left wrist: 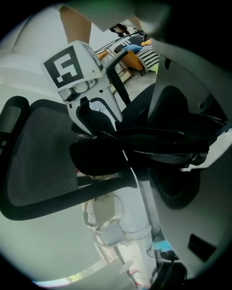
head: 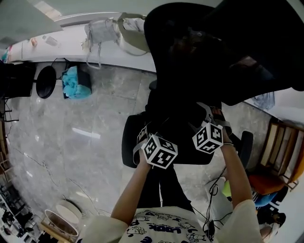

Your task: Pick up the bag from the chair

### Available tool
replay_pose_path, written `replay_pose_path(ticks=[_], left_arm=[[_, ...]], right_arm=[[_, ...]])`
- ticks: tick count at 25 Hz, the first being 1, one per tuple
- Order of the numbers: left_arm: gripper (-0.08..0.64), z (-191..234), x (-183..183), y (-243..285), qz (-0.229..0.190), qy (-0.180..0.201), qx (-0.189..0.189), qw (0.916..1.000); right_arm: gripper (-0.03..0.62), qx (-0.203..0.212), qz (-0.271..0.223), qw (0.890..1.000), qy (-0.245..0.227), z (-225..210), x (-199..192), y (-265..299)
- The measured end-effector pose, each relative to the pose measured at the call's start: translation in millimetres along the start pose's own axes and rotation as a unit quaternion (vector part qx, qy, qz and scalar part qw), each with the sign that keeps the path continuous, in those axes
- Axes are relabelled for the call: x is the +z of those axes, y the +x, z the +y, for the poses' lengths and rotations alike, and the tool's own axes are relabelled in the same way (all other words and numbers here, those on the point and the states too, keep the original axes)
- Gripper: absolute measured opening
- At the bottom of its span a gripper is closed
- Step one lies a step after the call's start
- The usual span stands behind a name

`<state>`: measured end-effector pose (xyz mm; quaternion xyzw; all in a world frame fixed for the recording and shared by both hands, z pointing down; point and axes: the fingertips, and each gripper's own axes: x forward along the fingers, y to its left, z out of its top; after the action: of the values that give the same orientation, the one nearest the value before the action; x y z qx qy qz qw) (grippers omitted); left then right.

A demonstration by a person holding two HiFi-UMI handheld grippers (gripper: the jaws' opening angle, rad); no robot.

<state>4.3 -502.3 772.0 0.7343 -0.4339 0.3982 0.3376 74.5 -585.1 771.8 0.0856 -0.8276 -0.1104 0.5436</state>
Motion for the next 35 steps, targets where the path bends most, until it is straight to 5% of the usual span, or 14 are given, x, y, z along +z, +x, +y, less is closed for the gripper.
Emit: replay_pose_path(ticks=[4,11,16,22,26,35], left_arm=[[0.295,-4.0,-9.7,16.7,0.04,0.011,-0.001,0.9991],[0.293,-5.6,-18.7,33.5,0.048,-0.005,0.006,0.9988],[0.207,0.1,-23.6,42.0,0.054,-0.001,0.021,0.9983],[0.098,11.9,-26.4,44.4,0.055,0.021,0.045,0.9972],[0.063,7.5,-27.8,45.5,0.055,0.017,0.03,0.9979],[0.038,2.5,-29.8,45.0,0.042,-0.018,-0.002,0.9989]], right_arm=[[0.367,0.019,0.013,0.999,-0.048,0.7,-6.0,16.5],[0.347,0.054,0.034,0.991,-0.119,1.3,-11.8,41.2],[0.32,0.078,0.05,0.984,-0.155,8.3,-19.1,58.2],[0.237,0.072,0.064,0.975,-0.201,4.9,-21.4,67.8],[0.149,0.055,0.069,0.973,-0.213,0.6,-22.9,69.3],[0.078,0.039,0.069,0.974,-0.213,6.6,-28.2,64.1]])
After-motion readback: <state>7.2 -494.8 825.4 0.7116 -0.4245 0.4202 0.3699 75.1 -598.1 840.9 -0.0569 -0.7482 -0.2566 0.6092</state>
